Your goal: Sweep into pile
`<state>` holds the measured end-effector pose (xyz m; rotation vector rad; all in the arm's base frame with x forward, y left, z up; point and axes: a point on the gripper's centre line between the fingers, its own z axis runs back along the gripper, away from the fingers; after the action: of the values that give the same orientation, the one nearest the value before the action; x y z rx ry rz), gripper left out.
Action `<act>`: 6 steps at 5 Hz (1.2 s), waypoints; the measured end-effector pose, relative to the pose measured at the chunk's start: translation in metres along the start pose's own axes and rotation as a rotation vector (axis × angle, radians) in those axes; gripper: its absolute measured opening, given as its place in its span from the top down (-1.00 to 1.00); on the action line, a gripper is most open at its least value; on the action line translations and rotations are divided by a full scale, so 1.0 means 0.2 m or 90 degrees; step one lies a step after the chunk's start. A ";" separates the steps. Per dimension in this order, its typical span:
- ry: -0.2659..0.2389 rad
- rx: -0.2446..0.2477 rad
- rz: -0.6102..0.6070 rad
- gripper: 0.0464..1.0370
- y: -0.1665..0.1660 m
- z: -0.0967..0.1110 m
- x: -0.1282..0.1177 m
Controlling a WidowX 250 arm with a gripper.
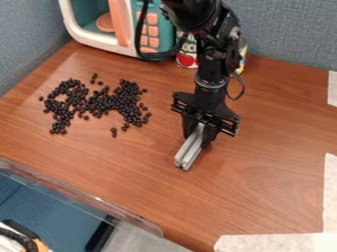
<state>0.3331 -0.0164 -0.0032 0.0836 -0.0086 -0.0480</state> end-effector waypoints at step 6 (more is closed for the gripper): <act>-0.018 0.039 0.109 0.33 0.56 -0.07 0.11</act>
<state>0.3601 0.0946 -0.0071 0.1429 -0.0454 0.1226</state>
